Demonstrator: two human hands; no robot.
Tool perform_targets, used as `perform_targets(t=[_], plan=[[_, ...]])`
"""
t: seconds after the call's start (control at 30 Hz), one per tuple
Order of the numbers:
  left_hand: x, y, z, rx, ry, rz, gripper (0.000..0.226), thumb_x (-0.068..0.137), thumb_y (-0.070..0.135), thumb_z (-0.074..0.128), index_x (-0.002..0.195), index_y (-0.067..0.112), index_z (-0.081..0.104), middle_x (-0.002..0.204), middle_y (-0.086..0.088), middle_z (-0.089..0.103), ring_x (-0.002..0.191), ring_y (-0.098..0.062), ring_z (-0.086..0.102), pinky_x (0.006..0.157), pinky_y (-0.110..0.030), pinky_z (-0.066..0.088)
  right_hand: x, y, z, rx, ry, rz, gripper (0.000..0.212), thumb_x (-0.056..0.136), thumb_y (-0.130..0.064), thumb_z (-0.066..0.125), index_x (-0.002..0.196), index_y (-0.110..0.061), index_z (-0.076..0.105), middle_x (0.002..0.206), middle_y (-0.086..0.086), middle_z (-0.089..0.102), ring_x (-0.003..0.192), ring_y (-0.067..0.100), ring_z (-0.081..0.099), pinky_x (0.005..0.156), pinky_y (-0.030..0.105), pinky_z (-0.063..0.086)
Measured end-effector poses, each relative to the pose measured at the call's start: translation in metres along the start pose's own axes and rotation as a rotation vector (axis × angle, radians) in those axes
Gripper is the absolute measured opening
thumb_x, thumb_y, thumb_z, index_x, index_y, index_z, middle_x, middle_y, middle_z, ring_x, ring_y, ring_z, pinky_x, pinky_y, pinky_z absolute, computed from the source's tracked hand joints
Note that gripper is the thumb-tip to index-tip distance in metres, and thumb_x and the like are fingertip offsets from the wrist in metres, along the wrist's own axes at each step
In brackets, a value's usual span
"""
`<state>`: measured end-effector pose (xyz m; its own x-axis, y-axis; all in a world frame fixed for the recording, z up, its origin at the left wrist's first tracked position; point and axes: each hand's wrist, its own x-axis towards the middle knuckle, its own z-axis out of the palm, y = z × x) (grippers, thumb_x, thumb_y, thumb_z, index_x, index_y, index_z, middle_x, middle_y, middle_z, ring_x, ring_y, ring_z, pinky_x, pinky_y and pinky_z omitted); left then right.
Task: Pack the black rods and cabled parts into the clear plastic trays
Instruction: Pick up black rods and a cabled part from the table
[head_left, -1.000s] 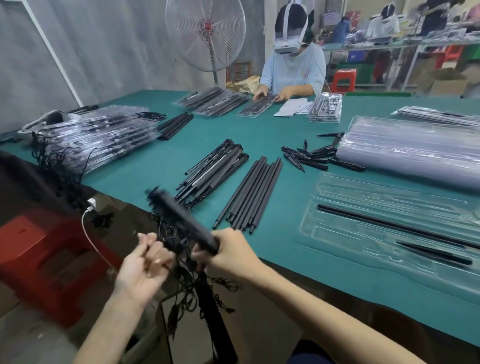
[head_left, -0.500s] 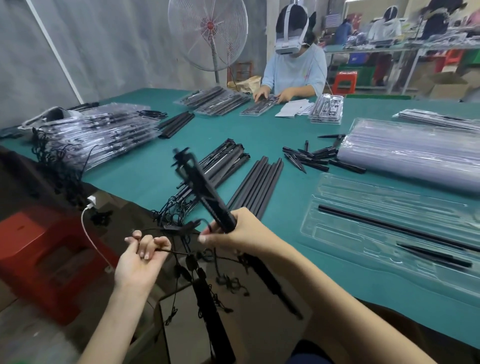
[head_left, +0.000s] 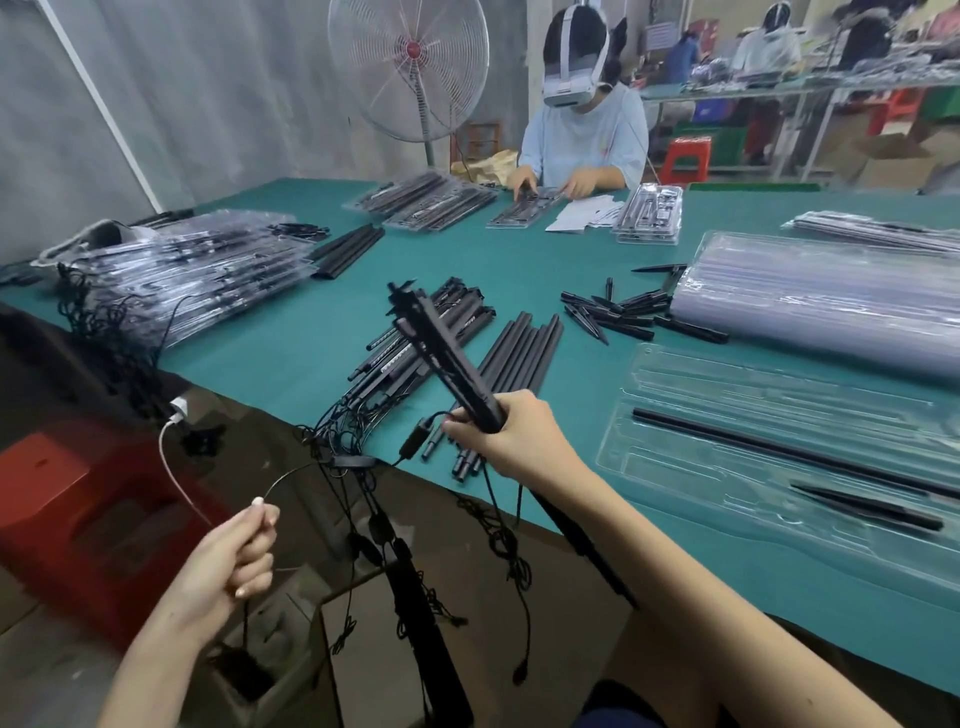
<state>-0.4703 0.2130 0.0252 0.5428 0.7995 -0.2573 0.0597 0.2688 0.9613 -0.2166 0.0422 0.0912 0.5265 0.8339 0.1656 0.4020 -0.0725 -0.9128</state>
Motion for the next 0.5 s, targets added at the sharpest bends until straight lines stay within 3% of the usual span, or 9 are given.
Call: perform_targets(t=[0.07, 0.13, 0.27, 0.4, 0.5], plan=[[0.0, -0.003, 0.0, -0.036, 0.011, 0.043, 0.03, 0.098, 0.031, 0.037, 0.078, 0.011, 0.046, 0.049, 0.01, 0.018, 0.043, -0.008, 0.005, 0.038, -0.013, 0.013, -0.004, -0.006, 0.001, -0.037, -0.037, -0.05, 0.031, 0.087, -0.031, 0.068, 0.087, 0.0, 0.07, 0.068, 0.004, 0.068, 0.043, 0.007, 0.039, 0.045, 0.019, 0.034], [0.001, -0.005, 0.002, 0.008, -0.001, 0.069, 0.031, 0.099, 0.031, 0.038, 0.078, 0.01, 0.047, 0.049, 0.009, 0.02, 0.044, -0.009, 0.006, 0.039, -0.014, 0.014, -0.008, -0.015, 0.002, 0.008, 0.053, -0.107, 0.033, 0.089, -0.032, 0.066, 0.089, 0.001, 0.069, 0.069, 0.011, 0.065, 0.046, 0.01, 0.035, 0.046, 0.023, 0.032], [0.003, -0.012, 0.005, 0.181, -0.013, 0.128, 0.036, 0.101, 0.029, 0.036, 0.078, 0.003, 0.049, 0.051, 0.004, 0.023, 0.038, -0.006, 0.019, 0.04, -0.018, 0.025, -0.014, -0.055, -0.02, 0.503, 0.088, -0.124, 0.03, 0.093, -0.026, 0.06, 0.087, 0.002, 0.069, 0.061, 0.002, 0.062, 0.038, 0.008, 0.036, 0.039, 0.019, 0.031], [0.003, -0.013, 0.007, 0.269, -0.002, 0.208, 0.035, 0.1, 0.028, 0.035, 0.08, 0.005, 0.052, 0.056, 0.003, 0.031, 0.046, -0.008, 0.033, 0.057, -0.021, 0.04, -0.025, -0.101, -0.055, 0.651, 0.065, -0.213, 0.027, 0.095, -0.023, 0.055, 0.078, -0.005, 0.065, 0.052, 0.002, 0.051, 0.035, 0.007, 0.033, 0.036, 0.016, 0.024], [-0.004, -0.008, 0.012, 0.254, -0.068, 0.227, 0.032, 0.095, 0.03, 0.04, 0.084, 0.001, 0.052, 0.055, 0.004, 0.026, 0.044, -0.006, 0.025, 0.053, -0.025, 0.028, -0.033, -0.123, -0.075, 0.682, 0.086, -0.349, 0.028, 0.097, -0.019, 0.052, 0.074, -0.007, 0.062, 0.05, 0.001, 0.049, 0.034, 0.008, 0.03, 0.035, 0.017, 0.024]])
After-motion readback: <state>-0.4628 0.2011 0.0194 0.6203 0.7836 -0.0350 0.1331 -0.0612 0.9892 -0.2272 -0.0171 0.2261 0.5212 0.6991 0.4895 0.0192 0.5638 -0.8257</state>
